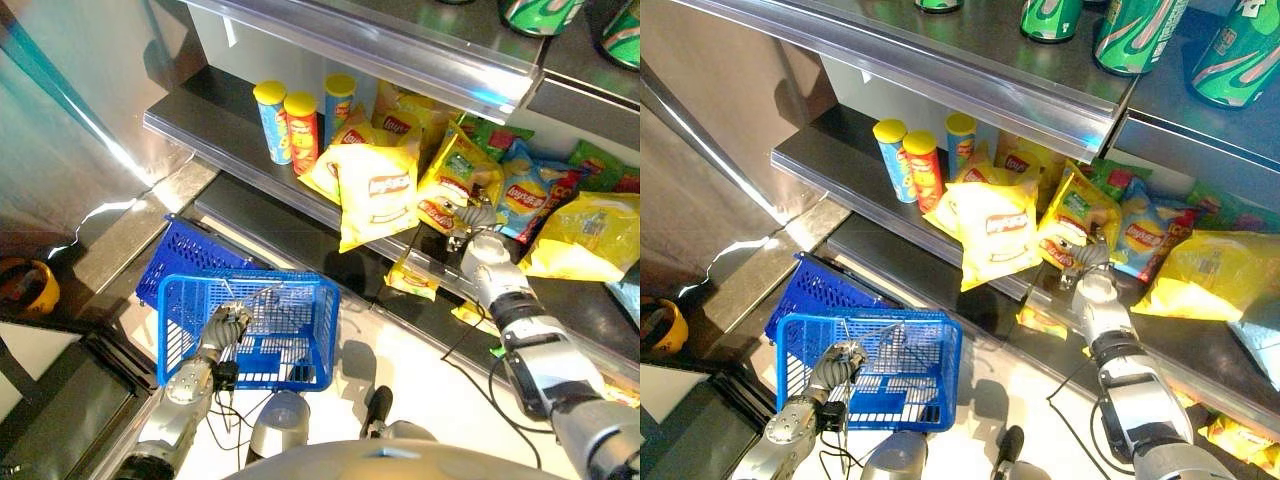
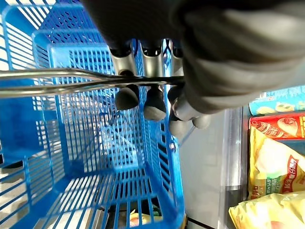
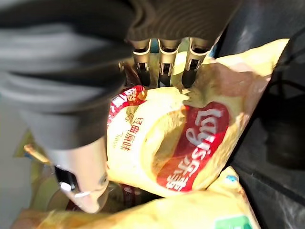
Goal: Pick up the snacks into the basket
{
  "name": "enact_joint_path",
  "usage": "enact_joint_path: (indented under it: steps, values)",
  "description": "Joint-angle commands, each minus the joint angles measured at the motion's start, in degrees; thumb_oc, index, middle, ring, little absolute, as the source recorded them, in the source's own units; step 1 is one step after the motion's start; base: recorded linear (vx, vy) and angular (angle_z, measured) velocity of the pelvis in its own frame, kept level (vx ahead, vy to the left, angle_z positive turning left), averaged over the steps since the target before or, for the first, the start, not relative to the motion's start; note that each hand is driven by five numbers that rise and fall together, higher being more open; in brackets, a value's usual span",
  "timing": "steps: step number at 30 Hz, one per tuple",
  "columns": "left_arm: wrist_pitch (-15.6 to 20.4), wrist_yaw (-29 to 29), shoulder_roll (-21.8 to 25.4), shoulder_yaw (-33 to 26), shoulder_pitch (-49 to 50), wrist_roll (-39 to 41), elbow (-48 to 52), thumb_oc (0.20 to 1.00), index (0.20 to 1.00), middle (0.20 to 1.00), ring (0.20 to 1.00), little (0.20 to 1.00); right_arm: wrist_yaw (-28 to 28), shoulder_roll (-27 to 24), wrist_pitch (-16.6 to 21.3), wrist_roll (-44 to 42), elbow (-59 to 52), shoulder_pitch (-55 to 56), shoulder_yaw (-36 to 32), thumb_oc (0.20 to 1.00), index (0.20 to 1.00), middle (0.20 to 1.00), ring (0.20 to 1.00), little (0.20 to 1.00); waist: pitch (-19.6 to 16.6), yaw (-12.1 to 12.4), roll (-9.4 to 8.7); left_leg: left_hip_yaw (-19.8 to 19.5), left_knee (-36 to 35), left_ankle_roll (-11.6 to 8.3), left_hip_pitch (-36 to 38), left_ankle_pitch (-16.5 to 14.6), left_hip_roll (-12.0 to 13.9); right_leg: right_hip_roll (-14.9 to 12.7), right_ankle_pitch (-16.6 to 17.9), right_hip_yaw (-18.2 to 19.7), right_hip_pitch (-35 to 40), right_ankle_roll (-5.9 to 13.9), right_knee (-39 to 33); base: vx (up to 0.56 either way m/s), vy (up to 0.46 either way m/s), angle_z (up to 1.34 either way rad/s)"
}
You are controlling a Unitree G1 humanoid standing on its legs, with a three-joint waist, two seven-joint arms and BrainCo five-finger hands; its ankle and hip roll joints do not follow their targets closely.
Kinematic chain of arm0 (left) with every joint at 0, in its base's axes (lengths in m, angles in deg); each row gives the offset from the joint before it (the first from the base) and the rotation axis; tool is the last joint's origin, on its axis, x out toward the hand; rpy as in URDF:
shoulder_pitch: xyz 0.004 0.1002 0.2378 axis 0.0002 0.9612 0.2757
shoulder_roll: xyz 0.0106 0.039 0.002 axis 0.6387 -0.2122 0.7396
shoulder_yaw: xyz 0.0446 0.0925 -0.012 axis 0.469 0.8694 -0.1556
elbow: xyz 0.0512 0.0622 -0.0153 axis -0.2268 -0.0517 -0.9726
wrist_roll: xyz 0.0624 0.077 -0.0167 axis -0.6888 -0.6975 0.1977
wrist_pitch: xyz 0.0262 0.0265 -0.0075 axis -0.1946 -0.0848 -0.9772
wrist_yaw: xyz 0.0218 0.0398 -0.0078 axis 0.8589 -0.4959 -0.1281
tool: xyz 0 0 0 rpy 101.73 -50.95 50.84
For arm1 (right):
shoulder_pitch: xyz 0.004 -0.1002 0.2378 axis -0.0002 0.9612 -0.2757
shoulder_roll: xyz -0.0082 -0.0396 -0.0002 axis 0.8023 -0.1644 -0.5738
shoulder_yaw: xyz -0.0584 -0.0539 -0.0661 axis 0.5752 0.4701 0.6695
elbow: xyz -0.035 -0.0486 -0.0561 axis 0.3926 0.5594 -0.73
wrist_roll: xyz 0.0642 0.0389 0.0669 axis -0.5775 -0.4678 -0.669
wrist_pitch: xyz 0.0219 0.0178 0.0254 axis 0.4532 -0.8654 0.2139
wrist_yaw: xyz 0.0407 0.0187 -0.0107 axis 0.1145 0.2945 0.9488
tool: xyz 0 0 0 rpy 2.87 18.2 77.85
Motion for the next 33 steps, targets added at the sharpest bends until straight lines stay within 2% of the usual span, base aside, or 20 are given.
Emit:
enact_joint_path:
  steps: [1, 8, 10, 11, 12, 14, 15, 26, 33]
  values:
    - [5.3, 1.3, 2.4, 2.0, -3.8, 0.4, 11.2, 0.2, 0.2, 0.2, 0.2, 0.2, -0.9, -1.8, 0.3, -1.6, 3.2, -5.6, 2.7, 1.0, 1.0, 1.0, 1.0, 1.0, -2.0, 2.0, -1.49, 0.8, -0.7, 3.06, -1.9, -0.3, -3.9, -4.2, -2.7, 4.2, -0.3, 4.76, 2.0, 0.0, 0.0, 0.0]
    - [5.2, 2.3, 2.4, 1.6, -3.7, 0.1, 12.0, 0.2, 0.2, 0.2, 0.2, 0.2, -2.2, -0.6, 0.3, 1.9, -0.4, -4.1, 4.1, 1.0, 1.0, 1.0, 1.0, 1.0, -2.4, 1.2, -1.78, 1.3, -0.7, 3.29, -1.2, -0.8, -3.6, -4.3, -2.9, 4.9, -0.2, 4.82, 2.2, 0.0, 0.0, 0.0]
    - [5.3, 2.3, 2.2, 0.3, -3.5, -0.6, 11.8, 0.2, 0.2, 0.2, 0.2, 0.2, -2.6, -1.0, 0.9, 6.5, -10.3, 0.9, 4.6, 1.0, 1.0, 1.0, 1.0, 1.0, -2.6, 0.3, -2.12, 1.9, -0.7, 3.42, -0.9, -1.1, -3.5, -4.3, -2.8, 5.4, -0.2, 4.95, 2.0, 0.0, 0.0, 0.0]
    - [5.3, 2.3, 2.2, 0.3, -3.4, -0.7, 11.8, 0.2, 0.2, 0.2, 0.2, 0.2, -2.7, -1.0, 0.7, 6.6, -10.6, 1.2, 4.5, 1.0, 1.0, 1.0, 1.0, 1.0, -2.7, 0.3, -2.12, 1.9, -0.7, 3.42, -0.9, -1.1, -3.5, -4.3, -2.7, 5.5, -0.1, 4.95, 2.0, 0.01, 0.017, -0.03]
    - [5.6, 2.2, 2.1, -0.5, -3.3, -1.5, 11.5, 0.2, 0.2, 0.2, 0.2, 0.2, -2.9, -1.6, 1.1, 9.5, -16.9, 5.1, 3.6, 1.0, 1.0, 1.0, 1.0, 1.0, -2.9, -0.1, -2.29, 2.4, -0.7, 3.42, -0.7, -1.3, -3.3, -4.3, -2.7, 5.7, 0.0, 5.06, 1.7, 0.0, 0.016, -0.03]
    - [5.8, 2.1, 2.0, -0.9, -3.2, -1.7, 11.3, 0.2, 0.2, 0.2, 0.2, 0.2, -2.6, -2.1, 1.3, 10.9, -19.8, 7.0, 2.9, 1.0, 1.0, 1.0, 1.0, 1.0, -3.1, -0.3, -2.33, 2.5, -0.7, 3.42, -0.7, -1.3, -3.3, -4.4, -2.6, 5.8, 0.0, 5.08, 1.5, 0.0, 0.008, -0.02]
    - [5.8, 2.0, 1.7, -2.1, -3.1, -2.3, 11.0, 0.2, 0.2, 0.2, 0.2, 0.2, -1.5, -2.8, 2.1, 12.2, -24.7, 10.5, 1.7, 1.0, 1.0, 1.0, 1.0, 1.0, -3.3, -1.1, -2.57, 2.9, -0.7, 3.45, -0.5, -1.5, -3.2, -4.4, -2.6, 6.1, 0.1, 5.2, 1.3, 0.0, 0.0, 0.0]
    - [5.1, 0.2, 1.5, -4.4, -1.5, -3.2, 10.7, 0.2, 0.2, 0.2, 0.2, 0.2, 4.6, -2.7, 1.8, 9.2, -30.6, 15.1, 1.8, 1.0, 1.0, 1.0, 1.0, 1.0, -5.1, -1.9, -3.57, 5.4, -0.7, 3.74, 0.8, -2.5, -2.6, -4.3, -2.0, 8.9, 0.2, 5.28, 0.4, 0.01, 0.003, -0.16]
    - [4.8, 0.6, 0.6, -5.0, -0.9, -3.7, 10.7, 0.2, 0.2, 0.2, 0.2, 0.2, 4.2, -2.0, 1.5, 10.9, -30.2, 14.1, 2.3, 1.0, 1.0, 1.0, 1.0, 1.0, -5.3, -1.9, -3.39, 6.1, -0.7, 3.87, 0.8, -2.6, -2.5, -4.1, -1.9, 9.6, 0.0, 5.32, 0.3, -0.01, 0.003, -0.05]
